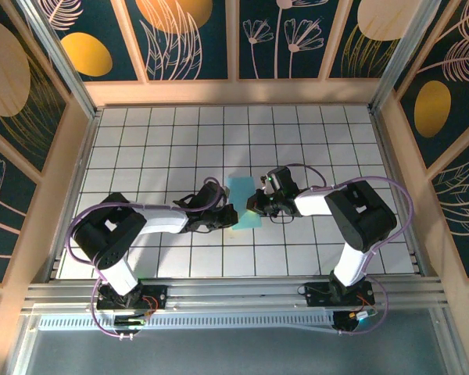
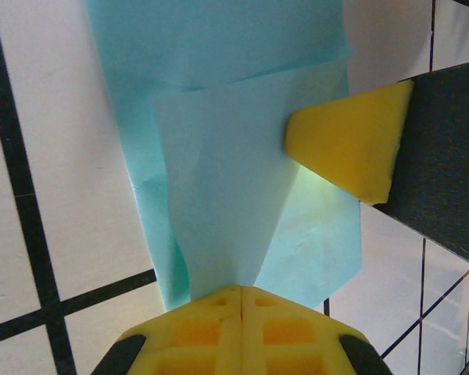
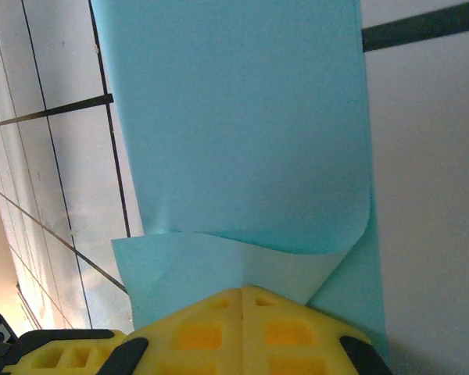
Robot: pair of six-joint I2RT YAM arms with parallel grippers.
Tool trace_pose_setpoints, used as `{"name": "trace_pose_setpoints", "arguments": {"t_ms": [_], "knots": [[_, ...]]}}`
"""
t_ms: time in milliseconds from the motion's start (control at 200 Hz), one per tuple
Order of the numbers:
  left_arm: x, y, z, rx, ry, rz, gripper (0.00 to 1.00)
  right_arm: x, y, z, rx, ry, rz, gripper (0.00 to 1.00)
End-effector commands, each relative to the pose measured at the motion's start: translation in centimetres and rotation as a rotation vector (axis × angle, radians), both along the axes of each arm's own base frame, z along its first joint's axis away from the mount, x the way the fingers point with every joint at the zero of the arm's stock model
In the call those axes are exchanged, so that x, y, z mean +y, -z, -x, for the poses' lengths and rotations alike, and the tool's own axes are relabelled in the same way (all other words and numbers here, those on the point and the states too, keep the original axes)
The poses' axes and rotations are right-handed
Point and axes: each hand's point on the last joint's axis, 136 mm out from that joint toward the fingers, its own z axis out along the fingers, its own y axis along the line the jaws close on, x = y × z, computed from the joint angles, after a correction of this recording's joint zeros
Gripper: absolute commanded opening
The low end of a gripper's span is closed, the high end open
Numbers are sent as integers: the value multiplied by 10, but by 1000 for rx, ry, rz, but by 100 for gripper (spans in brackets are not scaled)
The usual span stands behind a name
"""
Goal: Fold a paper plane with a square sheet of paper (fold left side to right side)
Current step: Fold the triangle a second time at the center of the table.
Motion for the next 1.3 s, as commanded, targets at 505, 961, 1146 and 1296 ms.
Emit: {"name": "trace_pose_setpoints", "arguments": {"t_ms": [505,961,1146,1296], "knots": [[25,35,7,46,-25,-134,0,13,-28,-6,-53,-48,5,0],[33,41,5,37,-25,-207,0,26,-23,20,-45,-67,-29,0],[35,44,4,47,-28,-226,0,23,-6,22,-24,-53,-6,0],[38,46,4,52,-33,-248,0,18,7,22,-16,-51,35,0]]}}
